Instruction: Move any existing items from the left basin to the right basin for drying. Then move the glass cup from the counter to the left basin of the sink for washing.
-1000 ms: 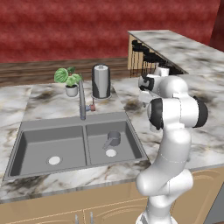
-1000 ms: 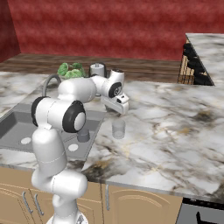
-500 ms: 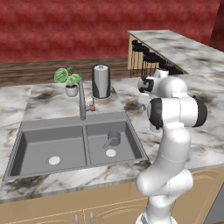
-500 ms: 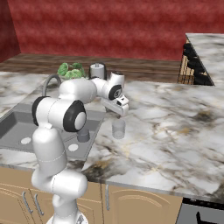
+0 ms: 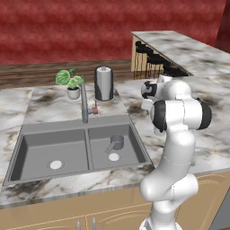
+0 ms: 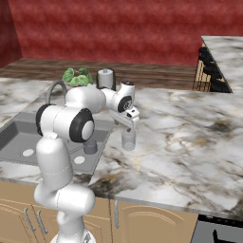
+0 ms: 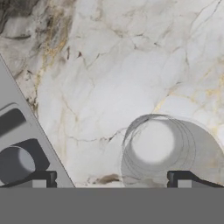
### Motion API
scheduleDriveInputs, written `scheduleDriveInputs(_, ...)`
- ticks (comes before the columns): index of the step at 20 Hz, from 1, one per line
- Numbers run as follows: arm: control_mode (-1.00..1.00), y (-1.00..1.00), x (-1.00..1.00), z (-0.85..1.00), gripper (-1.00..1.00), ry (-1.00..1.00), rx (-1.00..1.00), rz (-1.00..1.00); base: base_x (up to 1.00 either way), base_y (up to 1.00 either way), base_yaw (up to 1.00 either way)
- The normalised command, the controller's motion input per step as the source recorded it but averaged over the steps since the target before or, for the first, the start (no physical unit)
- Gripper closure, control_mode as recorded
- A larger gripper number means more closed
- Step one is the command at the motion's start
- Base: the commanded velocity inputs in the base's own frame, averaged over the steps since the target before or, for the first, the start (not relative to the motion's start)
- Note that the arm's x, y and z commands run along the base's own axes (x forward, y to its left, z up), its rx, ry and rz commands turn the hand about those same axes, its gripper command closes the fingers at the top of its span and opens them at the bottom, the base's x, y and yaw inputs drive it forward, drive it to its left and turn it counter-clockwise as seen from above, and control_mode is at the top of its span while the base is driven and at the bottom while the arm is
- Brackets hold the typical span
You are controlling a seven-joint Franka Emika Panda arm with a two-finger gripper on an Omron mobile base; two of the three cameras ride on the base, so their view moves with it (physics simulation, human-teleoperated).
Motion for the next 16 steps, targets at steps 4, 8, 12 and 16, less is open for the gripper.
scheduleDriveInputs(4, -1.00, 0.00, 0.00, -0.18, -1.00, 0.00, 0.00, 0.00, 0.00, 0.00, 0.00)
scheduleDriveInputs(8, -1.00, 0.00, 0.00, -0.18, -1.00, 0.00, 0.00, 0.00, 0.00, 0.00, 0.00)
scheduleDriveInputs(12, -1.00, 0.00, 0.00, -0.16, -1.00, 0.00, 0.00, 0.00, 0.00, 0.00, 0.00)
scheduleDriveInputs(16, -1.00, 0.00, 0.00, -0.15, -1.00, 0.00, 0.00, 0.00, 0.00, 0.00, 0.00)
